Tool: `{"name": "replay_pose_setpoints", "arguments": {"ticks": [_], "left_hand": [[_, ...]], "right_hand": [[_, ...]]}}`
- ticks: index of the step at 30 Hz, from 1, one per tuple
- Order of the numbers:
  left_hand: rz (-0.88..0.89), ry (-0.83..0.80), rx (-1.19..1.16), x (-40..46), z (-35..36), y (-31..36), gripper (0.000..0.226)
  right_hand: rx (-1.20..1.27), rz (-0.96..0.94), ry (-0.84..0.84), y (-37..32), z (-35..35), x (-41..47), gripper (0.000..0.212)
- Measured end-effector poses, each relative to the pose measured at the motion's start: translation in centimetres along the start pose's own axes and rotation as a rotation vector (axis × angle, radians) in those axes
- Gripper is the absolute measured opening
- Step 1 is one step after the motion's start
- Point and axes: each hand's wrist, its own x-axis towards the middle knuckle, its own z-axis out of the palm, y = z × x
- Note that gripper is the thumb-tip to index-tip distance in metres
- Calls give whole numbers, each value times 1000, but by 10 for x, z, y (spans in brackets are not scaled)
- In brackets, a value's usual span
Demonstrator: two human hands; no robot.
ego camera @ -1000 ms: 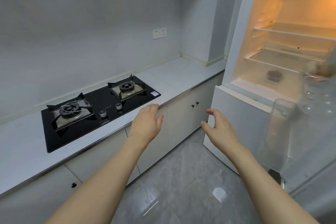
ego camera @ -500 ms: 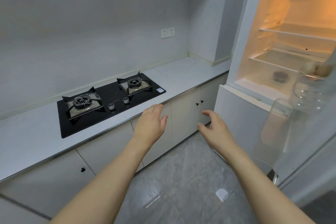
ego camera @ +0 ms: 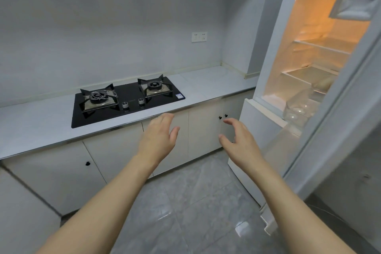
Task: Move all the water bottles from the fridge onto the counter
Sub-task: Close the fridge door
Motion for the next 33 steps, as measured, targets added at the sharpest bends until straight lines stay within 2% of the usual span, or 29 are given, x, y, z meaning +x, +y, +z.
{"name": "replay_pose_setpoints", "arguments": {"ticks": [8,14,21,25,28,33], "left_hand": [[104,68,-27,-6,-12,55,41],[192,146,-72,-14,-21,102,40],[328,292,-80,-27,-34,173,42],[437,416,-73,-37,-35,213,44],[508,491,-72,-41,-37,237,44],[561,595,-58,-40,-38,282,48]], "right_hand": [[7,-164,129,-3,-46,-23,44],[60,-403,310,-7,-83,-39,43],[61,-864,576,-1,-134,-47,35],[81,-1050,670,7,-166,-50,36],[119,-1065,752,21,-189,-43,38],[169,-924,775,46,-217,-31,43]]}}
